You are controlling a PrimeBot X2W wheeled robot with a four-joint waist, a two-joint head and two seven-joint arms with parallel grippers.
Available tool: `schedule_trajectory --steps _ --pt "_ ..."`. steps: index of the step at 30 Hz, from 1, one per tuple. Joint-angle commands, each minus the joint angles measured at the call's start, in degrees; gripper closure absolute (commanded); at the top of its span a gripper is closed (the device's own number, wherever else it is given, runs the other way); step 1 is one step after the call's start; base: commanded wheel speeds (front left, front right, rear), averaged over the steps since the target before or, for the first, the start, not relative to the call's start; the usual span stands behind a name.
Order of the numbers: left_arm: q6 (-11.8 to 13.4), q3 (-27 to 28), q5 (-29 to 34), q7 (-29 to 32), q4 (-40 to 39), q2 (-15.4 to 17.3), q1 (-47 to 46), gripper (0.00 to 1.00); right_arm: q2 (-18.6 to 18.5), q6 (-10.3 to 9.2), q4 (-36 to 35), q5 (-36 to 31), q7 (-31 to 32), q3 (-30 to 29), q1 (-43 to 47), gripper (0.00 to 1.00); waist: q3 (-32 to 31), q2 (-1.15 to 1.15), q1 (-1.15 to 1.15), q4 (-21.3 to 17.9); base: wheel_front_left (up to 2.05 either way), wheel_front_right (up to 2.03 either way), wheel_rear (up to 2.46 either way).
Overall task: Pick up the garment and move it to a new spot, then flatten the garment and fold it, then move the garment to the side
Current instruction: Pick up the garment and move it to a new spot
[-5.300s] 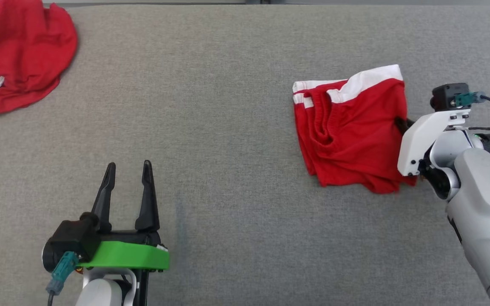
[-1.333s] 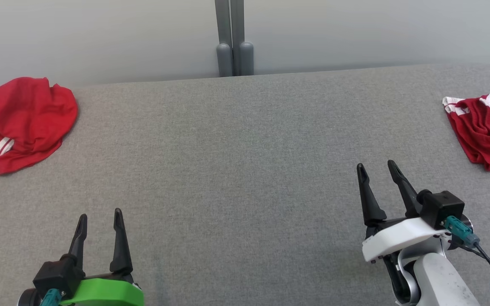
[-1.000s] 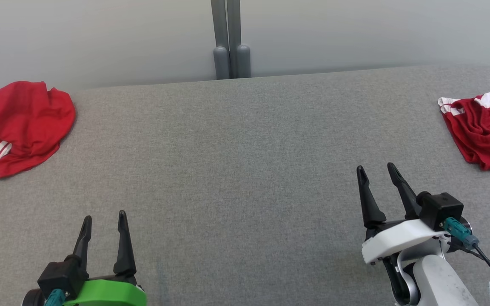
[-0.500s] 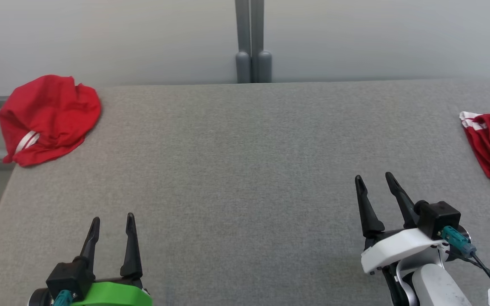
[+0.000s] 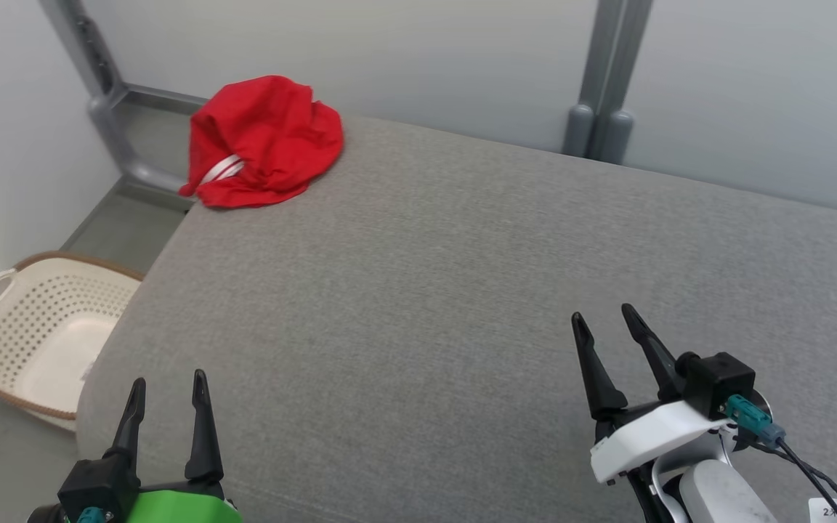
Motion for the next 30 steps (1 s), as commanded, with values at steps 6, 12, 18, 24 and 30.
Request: schedule_trajectory --steps 6,12,18,24,30 --pt "0.39 2.16 -0.42 0.03 -1.54 0.24 2.26 0.00 -0.15 -0.07 0.80 1.03 -0.16 3.04 -1.59 0.00 -0.24 0.00 0.00 9.54 0.00 0.00 0.00" --pt "0.28 3.13 -0.79 0.03 -2.48 0.11 3.19 0.00 -0.16 -0.07 1.71 1.19 -0.17 4.73 -2.74 0.00 0.03 0.00 0.00 9.66 0.00 0.00 0.00" --pt "0.16 2.76 -0.59 0.03 -2.15 0.02 2.92 0.00 -0.15 -0.07 1.15 0.50 -0.17 3.56 -1.85 0.00 0.24 0.00 0.00 9.51 0.00 0.00 0.00" --pt "0.17 3.45 -0.38 0.03 -2.48 0.63 -0.25 0.00 -0.16 -0.07 -0.45 -1.62 -0.16 2.23 -2.68 0.00 3.73 0.00 0.00 7.39 0.00 0.00 0.00" --pt "-0.63 4.76 0.43 0.03 -2.74 3.76 -7.57 0.00 -0.19 -0.07 -2.47 -5.11 0.06 0.83 -5.35 0.00 9.56 0.00 0.00 3.74 0.00 0.00 0.00"
